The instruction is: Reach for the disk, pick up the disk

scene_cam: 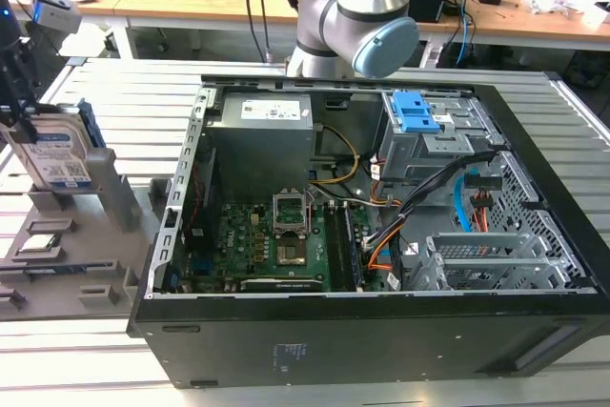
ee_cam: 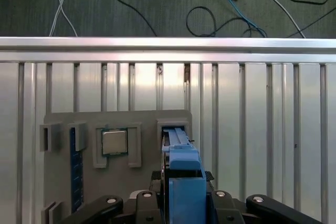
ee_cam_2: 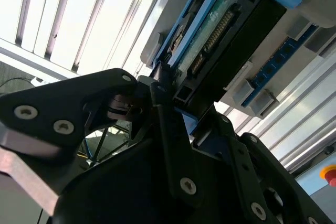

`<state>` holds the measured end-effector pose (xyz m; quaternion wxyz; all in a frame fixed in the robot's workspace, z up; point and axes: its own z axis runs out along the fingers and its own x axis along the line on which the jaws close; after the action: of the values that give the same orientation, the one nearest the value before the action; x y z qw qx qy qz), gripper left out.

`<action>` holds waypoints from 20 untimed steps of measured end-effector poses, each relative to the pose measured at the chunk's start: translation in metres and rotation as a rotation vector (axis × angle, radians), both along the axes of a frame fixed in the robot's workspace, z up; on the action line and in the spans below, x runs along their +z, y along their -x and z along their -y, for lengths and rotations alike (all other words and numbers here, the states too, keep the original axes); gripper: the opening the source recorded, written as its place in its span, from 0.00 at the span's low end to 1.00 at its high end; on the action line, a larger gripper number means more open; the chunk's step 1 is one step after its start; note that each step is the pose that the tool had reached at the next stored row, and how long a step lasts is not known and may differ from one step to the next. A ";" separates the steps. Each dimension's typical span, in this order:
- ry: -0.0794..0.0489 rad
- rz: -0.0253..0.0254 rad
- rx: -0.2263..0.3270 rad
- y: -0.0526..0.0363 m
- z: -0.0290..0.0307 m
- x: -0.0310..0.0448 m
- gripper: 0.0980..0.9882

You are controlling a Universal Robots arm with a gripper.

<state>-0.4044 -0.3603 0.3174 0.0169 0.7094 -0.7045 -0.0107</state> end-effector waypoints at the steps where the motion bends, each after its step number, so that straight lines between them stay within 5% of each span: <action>1: 0.000 0.0000 0.000 0.0000 0.0000 0.0013 0.30; 20: 0.000 -0.0001 0.000 -0.0015 -0.0004 0.0402 0.30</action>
<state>-0.4030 -0.3599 0.3576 0.0170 0.7094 -0.7045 -0.0107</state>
